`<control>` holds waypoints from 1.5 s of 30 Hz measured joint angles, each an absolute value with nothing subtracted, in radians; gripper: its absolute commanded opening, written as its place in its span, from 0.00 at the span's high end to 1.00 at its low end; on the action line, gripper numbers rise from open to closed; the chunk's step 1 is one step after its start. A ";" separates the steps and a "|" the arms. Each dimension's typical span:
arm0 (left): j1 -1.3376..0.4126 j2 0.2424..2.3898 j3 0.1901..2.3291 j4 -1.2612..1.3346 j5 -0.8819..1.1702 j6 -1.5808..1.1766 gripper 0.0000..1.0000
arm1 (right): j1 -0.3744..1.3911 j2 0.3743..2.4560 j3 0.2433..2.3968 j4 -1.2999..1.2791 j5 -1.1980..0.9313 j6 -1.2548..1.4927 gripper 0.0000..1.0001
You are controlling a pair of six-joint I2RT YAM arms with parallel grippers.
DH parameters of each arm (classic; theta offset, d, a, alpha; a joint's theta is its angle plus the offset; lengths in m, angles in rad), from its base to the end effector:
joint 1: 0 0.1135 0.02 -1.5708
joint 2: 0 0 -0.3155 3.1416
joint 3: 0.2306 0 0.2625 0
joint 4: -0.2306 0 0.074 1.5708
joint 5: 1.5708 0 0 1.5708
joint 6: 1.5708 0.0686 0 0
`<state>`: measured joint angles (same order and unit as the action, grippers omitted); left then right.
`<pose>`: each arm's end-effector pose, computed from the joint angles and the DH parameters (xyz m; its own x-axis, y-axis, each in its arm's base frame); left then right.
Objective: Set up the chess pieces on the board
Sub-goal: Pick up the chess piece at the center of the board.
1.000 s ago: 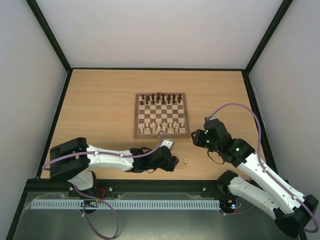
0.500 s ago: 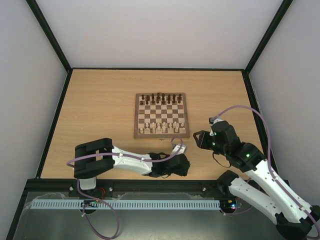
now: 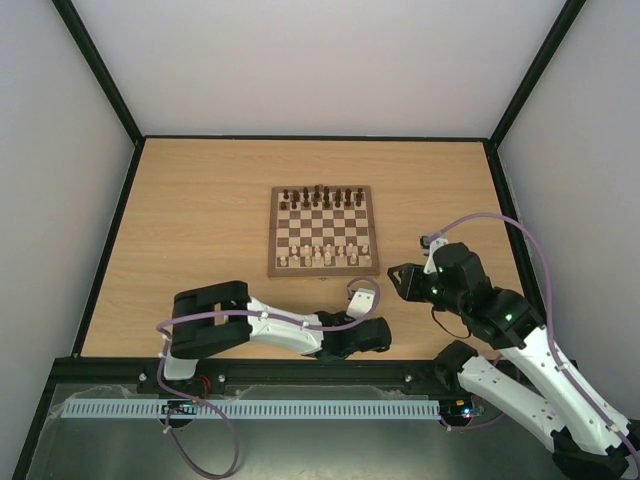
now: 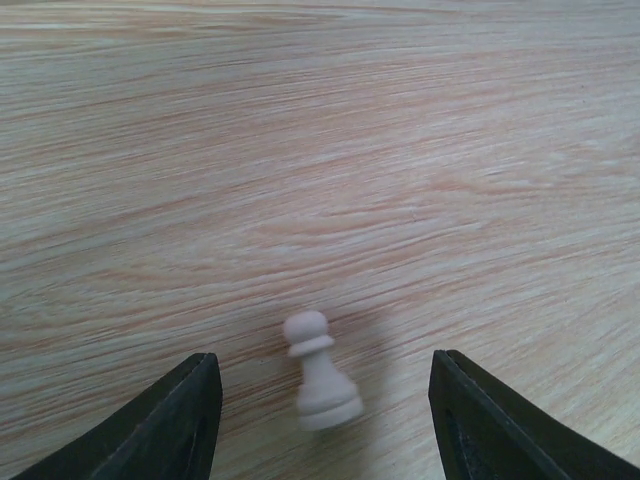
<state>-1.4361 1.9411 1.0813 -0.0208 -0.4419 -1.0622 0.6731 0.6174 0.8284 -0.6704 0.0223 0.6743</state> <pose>0.0872 -0.4251 0.1483 -0.8009 0.0304 -0.5981 0.3279 0.8579 -0.3955 0.1009 0.0785 0.3451 -0.6502 0.2799 -0.7063 -0.2582 0.7929 0.5519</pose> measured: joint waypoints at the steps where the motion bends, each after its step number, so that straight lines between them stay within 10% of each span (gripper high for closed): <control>1: -1.437 1.944 1.082 -0.020 -0.449 -1.068 0.41 | 0.673 0.611 0.828 -0.676 0.021 0.672 0.71; 45: -1.485 2.013 1.143 -0.059 -0.554 -1.191 0.77 | 0.672 0.510 0.809 -0.731 -0.027 0.662 0.76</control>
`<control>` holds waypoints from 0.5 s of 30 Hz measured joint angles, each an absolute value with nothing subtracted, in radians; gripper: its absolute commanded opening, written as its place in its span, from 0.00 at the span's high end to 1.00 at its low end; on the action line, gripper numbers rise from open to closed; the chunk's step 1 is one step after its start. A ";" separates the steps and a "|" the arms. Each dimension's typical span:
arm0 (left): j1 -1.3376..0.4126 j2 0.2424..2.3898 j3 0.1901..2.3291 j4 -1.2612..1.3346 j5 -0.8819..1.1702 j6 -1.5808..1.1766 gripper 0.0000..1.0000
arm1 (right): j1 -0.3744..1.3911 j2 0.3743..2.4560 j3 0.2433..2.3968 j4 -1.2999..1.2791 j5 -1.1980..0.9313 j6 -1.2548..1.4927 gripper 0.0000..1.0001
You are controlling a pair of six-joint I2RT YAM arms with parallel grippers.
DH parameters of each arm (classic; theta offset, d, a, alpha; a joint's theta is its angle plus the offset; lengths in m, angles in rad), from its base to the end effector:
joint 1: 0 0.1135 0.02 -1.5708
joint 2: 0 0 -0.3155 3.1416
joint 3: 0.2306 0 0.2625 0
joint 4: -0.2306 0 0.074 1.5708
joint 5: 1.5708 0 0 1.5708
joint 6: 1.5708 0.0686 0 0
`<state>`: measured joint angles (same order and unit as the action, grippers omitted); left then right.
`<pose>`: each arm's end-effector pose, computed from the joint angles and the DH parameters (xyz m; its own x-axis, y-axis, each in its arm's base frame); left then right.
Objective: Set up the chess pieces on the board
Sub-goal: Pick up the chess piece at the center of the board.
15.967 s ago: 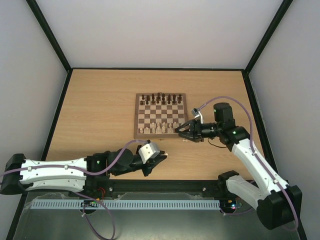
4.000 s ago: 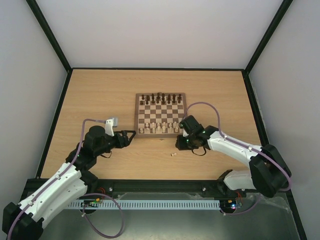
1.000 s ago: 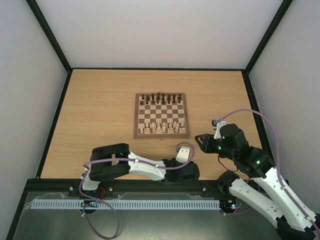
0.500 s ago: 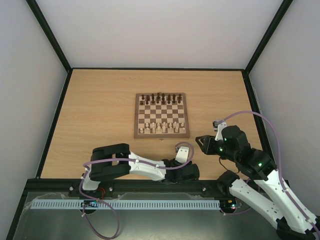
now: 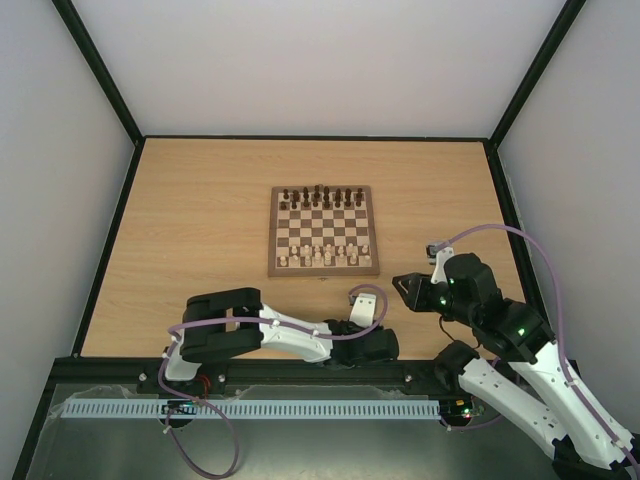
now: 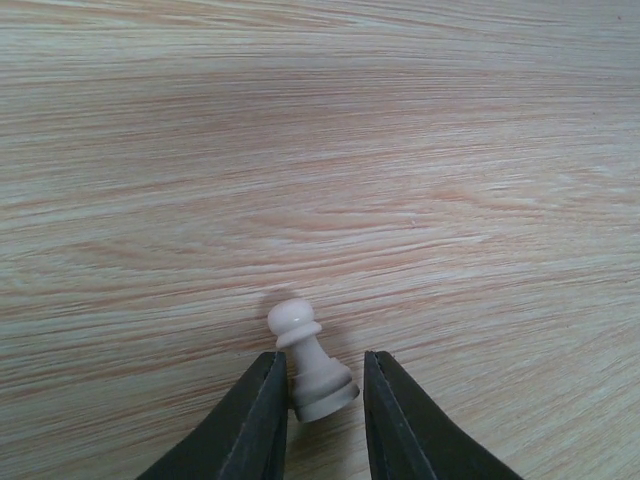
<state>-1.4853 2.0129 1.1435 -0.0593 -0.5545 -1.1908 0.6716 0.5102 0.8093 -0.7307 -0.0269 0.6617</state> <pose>0.0740 -0.4403 0.1362 -0.7870 -0.0632 -0.6137 0.2407 0.8845 -0.3998 0.0777 0.0641 0.3406 -0.6523 0.2662 -0.7097 -0.3046 0.7653 0.5670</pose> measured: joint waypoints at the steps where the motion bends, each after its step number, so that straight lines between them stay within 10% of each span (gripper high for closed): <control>1: -1.485 2.014 1.143 -0.059 -0.555 -1.193 0.79 | 0.672 0.510 0.809 -0.731 -0.027 0.662 0.76; 15: -1.492 1.951 1.053 -0.021 -0.536 -1.199 0.86 | 0.671 0.514 0.809 -0.731 -0.038 0.662 0.76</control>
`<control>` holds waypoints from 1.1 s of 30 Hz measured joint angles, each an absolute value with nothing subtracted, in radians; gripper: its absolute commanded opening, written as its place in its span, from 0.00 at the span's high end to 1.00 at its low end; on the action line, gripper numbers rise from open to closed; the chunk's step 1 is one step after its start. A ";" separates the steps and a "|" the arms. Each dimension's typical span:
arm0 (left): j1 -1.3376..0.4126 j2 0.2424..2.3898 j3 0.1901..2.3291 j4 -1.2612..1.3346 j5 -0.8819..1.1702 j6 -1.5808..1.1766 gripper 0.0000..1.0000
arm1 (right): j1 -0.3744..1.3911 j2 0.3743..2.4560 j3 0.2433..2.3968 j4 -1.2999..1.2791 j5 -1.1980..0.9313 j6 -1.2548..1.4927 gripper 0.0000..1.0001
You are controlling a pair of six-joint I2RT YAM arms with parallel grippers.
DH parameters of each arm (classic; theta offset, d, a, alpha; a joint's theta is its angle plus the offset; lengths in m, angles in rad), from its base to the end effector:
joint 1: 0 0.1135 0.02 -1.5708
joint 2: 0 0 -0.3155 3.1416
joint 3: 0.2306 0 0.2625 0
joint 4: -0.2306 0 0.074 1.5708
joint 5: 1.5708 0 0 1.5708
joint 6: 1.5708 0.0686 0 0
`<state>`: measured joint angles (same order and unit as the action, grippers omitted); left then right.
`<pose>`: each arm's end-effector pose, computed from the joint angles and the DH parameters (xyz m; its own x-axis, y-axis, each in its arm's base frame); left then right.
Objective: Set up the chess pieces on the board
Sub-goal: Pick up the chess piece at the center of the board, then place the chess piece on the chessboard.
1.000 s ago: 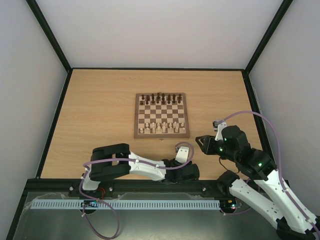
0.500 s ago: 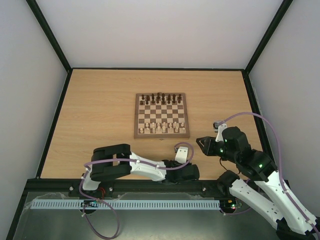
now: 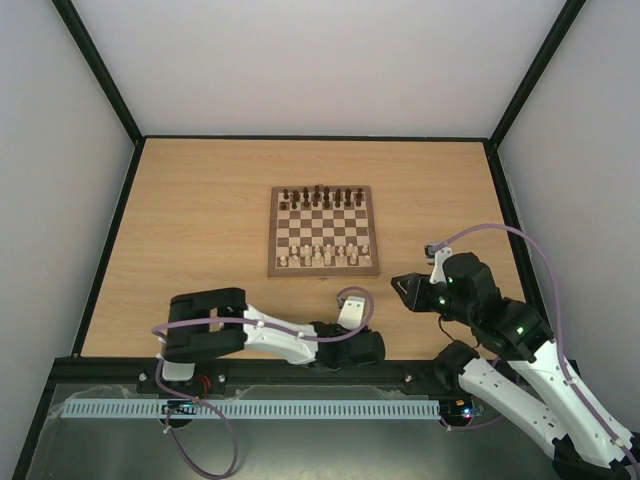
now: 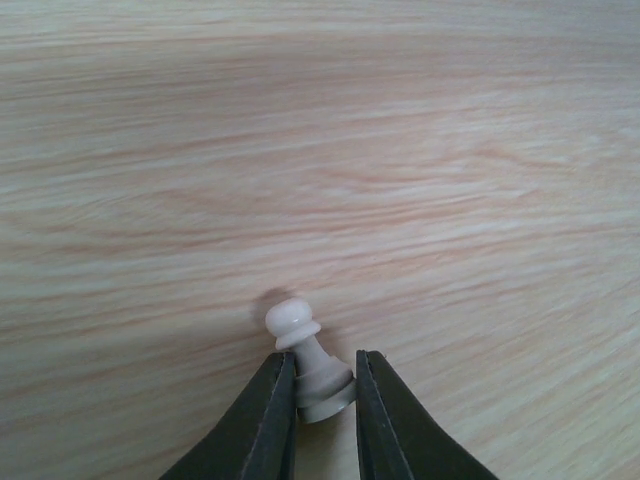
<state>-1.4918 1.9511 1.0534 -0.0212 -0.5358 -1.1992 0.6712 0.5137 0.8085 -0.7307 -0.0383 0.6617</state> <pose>0.0684 -0.4199 0.1383 -0.7987 -0.0632 -0.5984 0.2439 0.8751 -0.4179 0.0779 0.0652 0.3400 -0.6594 0.2604 -0.7052 -0.3086 0.7617 0.5698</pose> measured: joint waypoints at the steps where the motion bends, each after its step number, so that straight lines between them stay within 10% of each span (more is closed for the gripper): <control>1: -1.494 1.931 1.031 -0.026 -0.530 -1.193 0.86 | 0.671 0.517 0.809 -0.731 -0.039 0.662 0.76; 19: -1.446 1.021 0.519 -0.054 -0.284 -0.934 0.86 | 0.671 0.791 0.752 -0.534 -0.162 0.656 0.71; 33: -1.437 0.712 0.408 0.048 0.001 -0.744 0.87 | 0.653 0.925 0.572 -0.156 -0.849 0.785 0.62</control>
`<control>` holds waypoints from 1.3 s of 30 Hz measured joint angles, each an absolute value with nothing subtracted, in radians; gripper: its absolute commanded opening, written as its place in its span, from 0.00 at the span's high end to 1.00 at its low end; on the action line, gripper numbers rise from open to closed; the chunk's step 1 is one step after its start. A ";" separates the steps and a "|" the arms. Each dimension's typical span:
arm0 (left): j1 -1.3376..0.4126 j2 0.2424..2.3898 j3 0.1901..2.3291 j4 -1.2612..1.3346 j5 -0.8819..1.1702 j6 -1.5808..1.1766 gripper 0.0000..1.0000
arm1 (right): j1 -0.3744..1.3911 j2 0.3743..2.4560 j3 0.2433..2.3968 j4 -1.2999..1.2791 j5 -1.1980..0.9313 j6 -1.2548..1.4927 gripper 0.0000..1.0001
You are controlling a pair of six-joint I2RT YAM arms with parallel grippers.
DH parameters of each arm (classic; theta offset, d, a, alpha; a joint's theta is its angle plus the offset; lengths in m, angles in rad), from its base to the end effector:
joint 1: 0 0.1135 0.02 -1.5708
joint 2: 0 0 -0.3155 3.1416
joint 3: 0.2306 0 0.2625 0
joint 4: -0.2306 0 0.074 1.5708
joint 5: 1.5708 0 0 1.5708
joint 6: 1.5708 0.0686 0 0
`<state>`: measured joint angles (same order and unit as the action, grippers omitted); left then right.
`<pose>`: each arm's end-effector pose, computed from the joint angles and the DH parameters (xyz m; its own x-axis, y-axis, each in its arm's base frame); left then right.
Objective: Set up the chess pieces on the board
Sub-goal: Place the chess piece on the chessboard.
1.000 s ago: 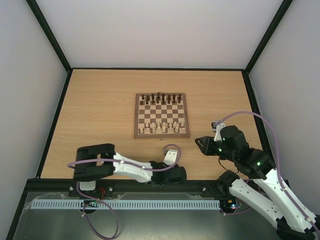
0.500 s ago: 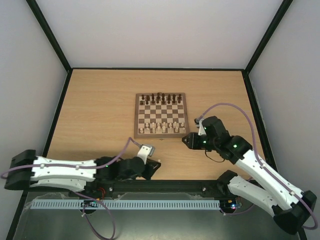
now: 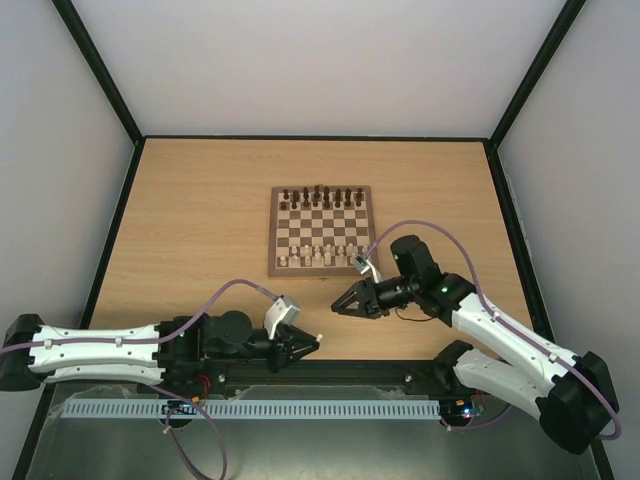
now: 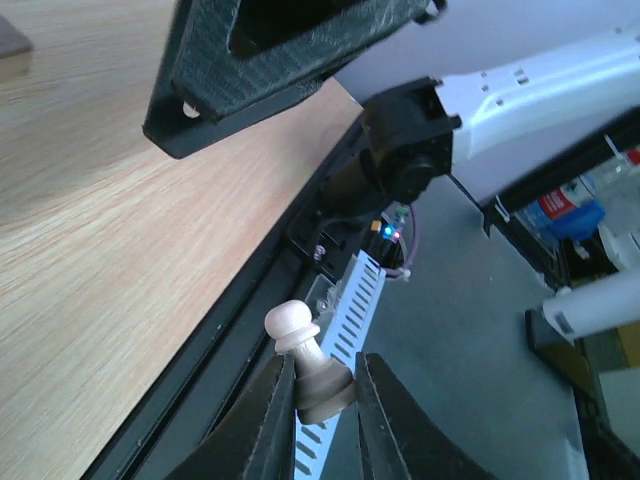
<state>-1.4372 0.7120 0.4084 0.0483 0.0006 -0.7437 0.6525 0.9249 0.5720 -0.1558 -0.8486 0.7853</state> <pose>0.0241 -0.1793 0.2645 -0.6958 0.0944 -0.7120 0.7067 0.2670 -0.6552 0.1236 0.1592 0.2753 -0.9256 -0.1191 -0.3592 -0.3784 0.2991 0.8760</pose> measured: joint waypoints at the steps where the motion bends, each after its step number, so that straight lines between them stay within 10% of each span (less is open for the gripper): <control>1: -1.440 0.714 0.408 0.051 0.010 -0.732 0.87 | 0.653 0.925 0.566 -0.142 -0.888 0.799 0.61; 39: -1.455 0.918 0.495 0.126 0.041 -0.477 0.95 | 0.739 0.950 0.473 -0.090 -1.168 0.883 0.68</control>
<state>-1.4548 0.9180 0.4946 0.1265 0.0406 -0.4770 0.7391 0.9504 0.4728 -0.0898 -1.1679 0.8829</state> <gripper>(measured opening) 0.170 0.334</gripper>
